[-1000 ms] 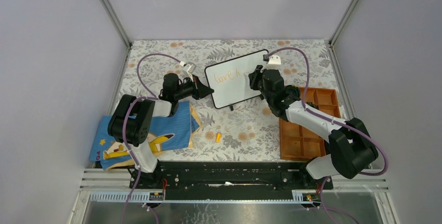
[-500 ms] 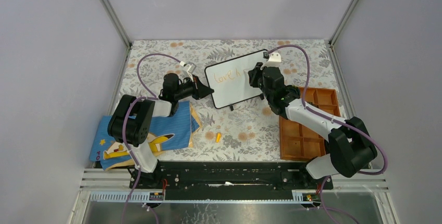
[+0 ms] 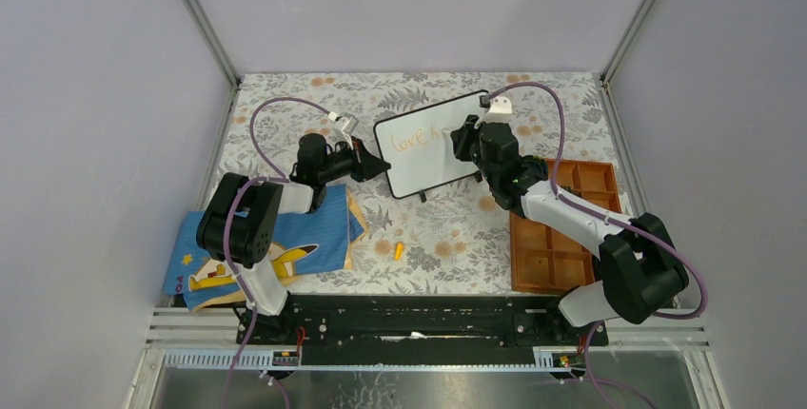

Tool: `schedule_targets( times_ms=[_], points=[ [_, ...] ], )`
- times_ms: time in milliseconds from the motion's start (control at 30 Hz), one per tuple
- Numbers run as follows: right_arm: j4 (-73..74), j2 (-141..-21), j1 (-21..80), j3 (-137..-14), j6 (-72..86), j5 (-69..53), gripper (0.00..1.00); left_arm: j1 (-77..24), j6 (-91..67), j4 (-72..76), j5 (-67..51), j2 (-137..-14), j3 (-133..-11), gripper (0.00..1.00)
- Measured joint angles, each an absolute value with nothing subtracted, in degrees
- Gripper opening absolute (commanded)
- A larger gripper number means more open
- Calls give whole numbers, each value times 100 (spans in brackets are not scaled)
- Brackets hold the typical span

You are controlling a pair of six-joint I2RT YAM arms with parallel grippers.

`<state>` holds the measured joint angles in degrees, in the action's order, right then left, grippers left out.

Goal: Write a sentence on the whiteboard

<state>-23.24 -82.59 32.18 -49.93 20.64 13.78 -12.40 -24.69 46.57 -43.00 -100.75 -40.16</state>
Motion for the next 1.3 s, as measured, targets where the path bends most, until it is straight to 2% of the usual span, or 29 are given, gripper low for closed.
schedule_targets(
  times_ms=[1300],
  points=[
    [-1953,-8243,3218,-4884,2130,1813,0,-1313,-2425,4615,-4209,-10053,-4016,0]
  ],
)
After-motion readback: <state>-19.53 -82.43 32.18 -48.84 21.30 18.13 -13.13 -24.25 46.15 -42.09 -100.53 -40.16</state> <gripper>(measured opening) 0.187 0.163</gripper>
